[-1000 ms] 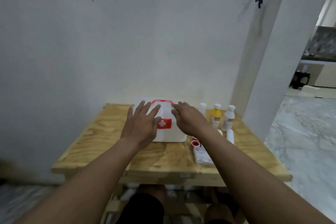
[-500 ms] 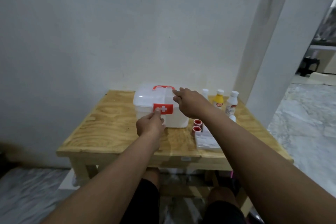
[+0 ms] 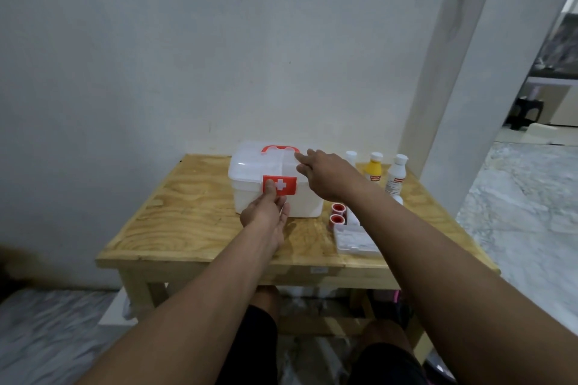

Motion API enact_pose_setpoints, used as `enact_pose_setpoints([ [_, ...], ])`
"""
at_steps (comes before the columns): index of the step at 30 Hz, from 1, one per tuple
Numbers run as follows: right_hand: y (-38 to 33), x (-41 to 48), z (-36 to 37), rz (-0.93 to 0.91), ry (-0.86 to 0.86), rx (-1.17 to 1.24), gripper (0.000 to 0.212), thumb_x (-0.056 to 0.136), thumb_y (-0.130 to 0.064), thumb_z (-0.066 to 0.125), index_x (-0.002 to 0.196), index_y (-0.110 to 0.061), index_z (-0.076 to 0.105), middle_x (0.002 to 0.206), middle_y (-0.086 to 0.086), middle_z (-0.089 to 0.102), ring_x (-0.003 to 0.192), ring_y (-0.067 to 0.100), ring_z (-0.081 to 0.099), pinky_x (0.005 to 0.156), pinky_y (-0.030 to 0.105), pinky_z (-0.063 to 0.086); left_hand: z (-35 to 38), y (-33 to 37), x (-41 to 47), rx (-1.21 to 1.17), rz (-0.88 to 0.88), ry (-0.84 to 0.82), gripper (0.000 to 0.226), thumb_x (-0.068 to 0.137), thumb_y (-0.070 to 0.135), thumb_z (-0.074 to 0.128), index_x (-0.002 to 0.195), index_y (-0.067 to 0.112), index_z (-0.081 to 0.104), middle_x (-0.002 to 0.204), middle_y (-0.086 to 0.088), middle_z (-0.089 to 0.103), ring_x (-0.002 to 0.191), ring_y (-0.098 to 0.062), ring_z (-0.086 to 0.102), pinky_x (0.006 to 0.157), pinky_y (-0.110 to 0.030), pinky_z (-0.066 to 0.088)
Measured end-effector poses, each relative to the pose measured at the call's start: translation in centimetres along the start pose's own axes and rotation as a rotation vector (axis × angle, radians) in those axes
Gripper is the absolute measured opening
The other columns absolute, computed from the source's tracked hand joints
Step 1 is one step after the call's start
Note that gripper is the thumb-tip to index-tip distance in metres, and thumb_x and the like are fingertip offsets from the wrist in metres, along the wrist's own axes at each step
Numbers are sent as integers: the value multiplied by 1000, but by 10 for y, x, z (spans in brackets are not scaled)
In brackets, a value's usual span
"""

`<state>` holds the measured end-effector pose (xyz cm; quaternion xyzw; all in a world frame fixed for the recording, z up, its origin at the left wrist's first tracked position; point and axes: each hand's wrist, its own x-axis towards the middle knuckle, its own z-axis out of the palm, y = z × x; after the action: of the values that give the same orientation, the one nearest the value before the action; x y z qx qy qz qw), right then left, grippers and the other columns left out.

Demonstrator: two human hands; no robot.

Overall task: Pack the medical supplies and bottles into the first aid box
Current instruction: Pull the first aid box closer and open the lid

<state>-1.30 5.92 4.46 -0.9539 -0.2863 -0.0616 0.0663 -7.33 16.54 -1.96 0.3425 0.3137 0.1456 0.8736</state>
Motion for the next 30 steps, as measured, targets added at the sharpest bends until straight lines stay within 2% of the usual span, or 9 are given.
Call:
enact_pose_setpoints([
  [5, -2, -4, -1, -4, 8, -10, 47, 109, -23, 32, 156, -16, 30, 151, 12, 43, 133, 29, 44, 103, 37, 40, 2, -7, 0, 1, 61, 34, 24, 87, 32, 73, 96, 13, 63, 104, -11, 73, 90, -19, 71, 86, -35, 60],
  [10, 0, 1, 1, -13, 11, -14, 44, 108, -20, 33, 151, -13, 37, 133, 13, 53, 119, 28, 51, 81, 31, 38, 5, 1, 0, 11, 101, 47, 30, 88, 31, 75, 100, 5, 67, 98, -11, 74, 83, -19, 72, 74, -29, 61],
  [13, 1, -3, -1, -27, -27, -42, 47, 107, -19, 34, 154, -12, 34, 155, 11, 37, 138, 28, 37, 99, 35, 37, -1, 10, 0, 97, 129, 54, 28, 87, 27, 77, 97, 2, 71, 84, -9, 75, 70, -15, 72, 70, -29, 62],
  [16, 4, -9, 2, 1, -37, 66, 66, 101, -32, 45, 159, -17, 19, 166, 7, 13, 153, 22, 11, 119, 41, 22, -2, 15, -3, 222, 206, 75, 25, 86, 27, 78, 90, 3, 73, 72, -5, 74, 63, -13, 69, 63, -26, 59],
  [20, 3, -9, 10, 16, 63, 127, 72, 98, -53, 49, 158, -21, 26, 165, 7, 21, 152, 21, 17, 119, 39, 22, -1, 24, -12, 461, 352, 97, 32, 87, 42, 72, 81, 11, 71, 74, -2, 73, 70, -18, 70, 71, -34, 61],
  [23, 2, -7, 14, 34, 138, 192, 65, 99, -55, 46, 155, -23, 35, 162, 6, 29, 150, 21, 23, 117, 40, 25, -5, 36, -16, 729, 597, 197, 49, 94, 53, 55, 72, 11, 65, 72, -1, 66, 68, -19, 62, 59, -29, 45],
  [25, 3, -6, 16, 45, 147, 249, 61, 99, -54, 47, 152, -25, 40, 161, 6, 32, 149, 21, 25, 117, 40, 25, -10, 46, -13, 816, 814, 286, 35, 97, 44, 51, 83, 14, 63, 81, 2, 64, 79, -21, 61, 61, -29, 35],
  [27, 4, -4, 16, 49, 151, 268, 59, 99, -53, 48, 151, -25, 42, 160, 6, 34, 149, 22, 26, 117, 41, 25, -19, 56, 0, 872, 980, 263, 18, 94, 34, 54, 101, 20, 63, 104, 1, 64, 104, -24, 57, 75, -29, 34],
  [30, 5, -3, 16, 58, 166, 283, 59, 98, -54, 50, 150, -26, 44, 159, 5, 35, 149, 22, 28, 117, 42, 25, -30, 70, 23, 1032, 993, 67, 35, 97, 32, 51, 130, 24, 59, 137, -2, 56, 129, -22, 48, 96, -30, 36],
])
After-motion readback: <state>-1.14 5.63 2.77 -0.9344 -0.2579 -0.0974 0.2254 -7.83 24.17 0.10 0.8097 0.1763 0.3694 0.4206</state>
